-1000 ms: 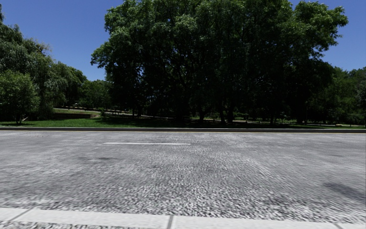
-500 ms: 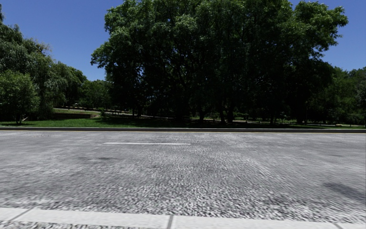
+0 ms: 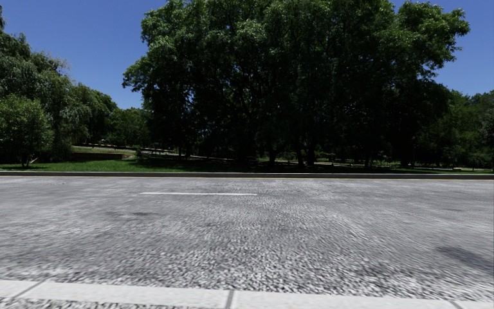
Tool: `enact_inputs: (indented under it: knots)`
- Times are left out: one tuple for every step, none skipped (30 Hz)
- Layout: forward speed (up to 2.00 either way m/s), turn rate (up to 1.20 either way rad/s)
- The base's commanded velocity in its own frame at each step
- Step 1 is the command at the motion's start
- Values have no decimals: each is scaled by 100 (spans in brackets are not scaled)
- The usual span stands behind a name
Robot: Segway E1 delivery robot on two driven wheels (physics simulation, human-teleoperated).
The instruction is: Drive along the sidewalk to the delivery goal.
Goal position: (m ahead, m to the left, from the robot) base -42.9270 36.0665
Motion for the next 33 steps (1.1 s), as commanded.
enact_inputs:
  knots:
    - [-12, 18]
    - [-17, 22]
    - [-28, 22]
    - [-31, 23]
    - [-32, 25]
    - [-32, 25]
    - [-32, 28]
    - [-33, 31]
    - [-33, 34]
    - [-33, 38]
    - [-43, 39]
    - [-43, 39]
    - [-43, 42]
    - [-43, 50]
    - [-43, 56]
    - [-47, 57]
    - [-56, 58]
    - [-58, 58]
    - [-58, 58]
    - [-58, 58]
    - [-58, 58]
    - [-58, 58]
    - [-58, 58]
    - [-58, 58]
    - [-58, 58]
    - [-58, 58]
    - [-58, 58]
    - [-58, 58]
    - [-58, 58]
    - [-58, 58]
    - [-58, 58]
    - [-58, 58]
    - [-58, 58]
